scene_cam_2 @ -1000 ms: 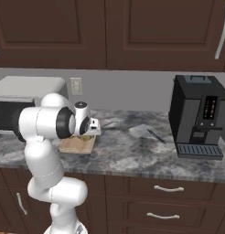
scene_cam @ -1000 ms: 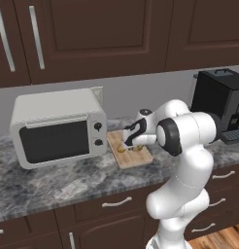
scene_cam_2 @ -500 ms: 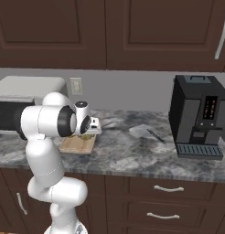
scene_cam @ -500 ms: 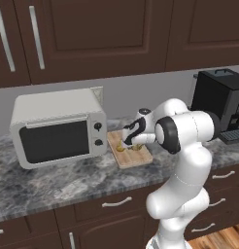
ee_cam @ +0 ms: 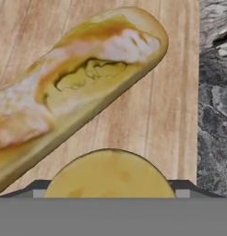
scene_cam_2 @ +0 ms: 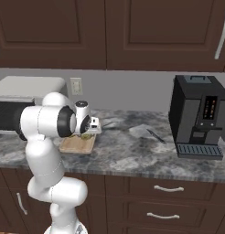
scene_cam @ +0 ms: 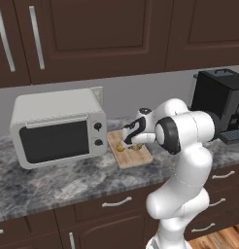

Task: Retrieve the sausage and cheese from the fridge and place them on the cutting board on the counter.

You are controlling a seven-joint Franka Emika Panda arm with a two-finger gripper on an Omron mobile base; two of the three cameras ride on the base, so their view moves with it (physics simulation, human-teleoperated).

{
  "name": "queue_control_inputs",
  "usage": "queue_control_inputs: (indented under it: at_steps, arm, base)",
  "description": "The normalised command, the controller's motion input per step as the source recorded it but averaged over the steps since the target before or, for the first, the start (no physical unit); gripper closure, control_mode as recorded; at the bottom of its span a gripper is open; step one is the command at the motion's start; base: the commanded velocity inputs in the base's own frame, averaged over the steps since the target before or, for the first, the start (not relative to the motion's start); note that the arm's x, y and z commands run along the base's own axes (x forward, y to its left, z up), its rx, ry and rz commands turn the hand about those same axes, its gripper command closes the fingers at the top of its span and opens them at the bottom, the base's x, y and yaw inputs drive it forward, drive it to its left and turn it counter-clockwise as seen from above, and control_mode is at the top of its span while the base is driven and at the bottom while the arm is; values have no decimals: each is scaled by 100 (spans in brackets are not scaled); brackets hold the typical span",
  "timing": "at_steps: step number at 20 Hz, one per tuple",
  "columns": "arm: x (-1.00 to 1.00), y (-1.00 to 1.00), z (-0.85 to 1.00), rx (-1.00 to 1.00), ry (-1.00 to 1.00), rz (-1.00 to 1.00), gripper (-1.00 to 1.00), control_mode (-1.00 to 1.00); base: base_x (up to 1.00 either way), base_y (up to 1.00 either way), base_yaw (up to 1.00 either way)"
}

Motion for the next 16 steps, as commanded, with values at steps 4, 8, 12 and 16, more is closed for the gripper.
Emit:
queue_control_inputs:
  at_steps: [4,8,12,16]
  arm:
    - [-2,0,0,0,0,2,-100,-100]
    - [-7,0,3,0,0,3,-100,-100]
    - [-25,0,40,0,0,4,-100,-100]
    - [-62,0,68,0,-6,3,-100,-100]
  base:
    - [0,0,0]
    - [0,0,0]
    - [0,0,0]
    - [0,0,0]
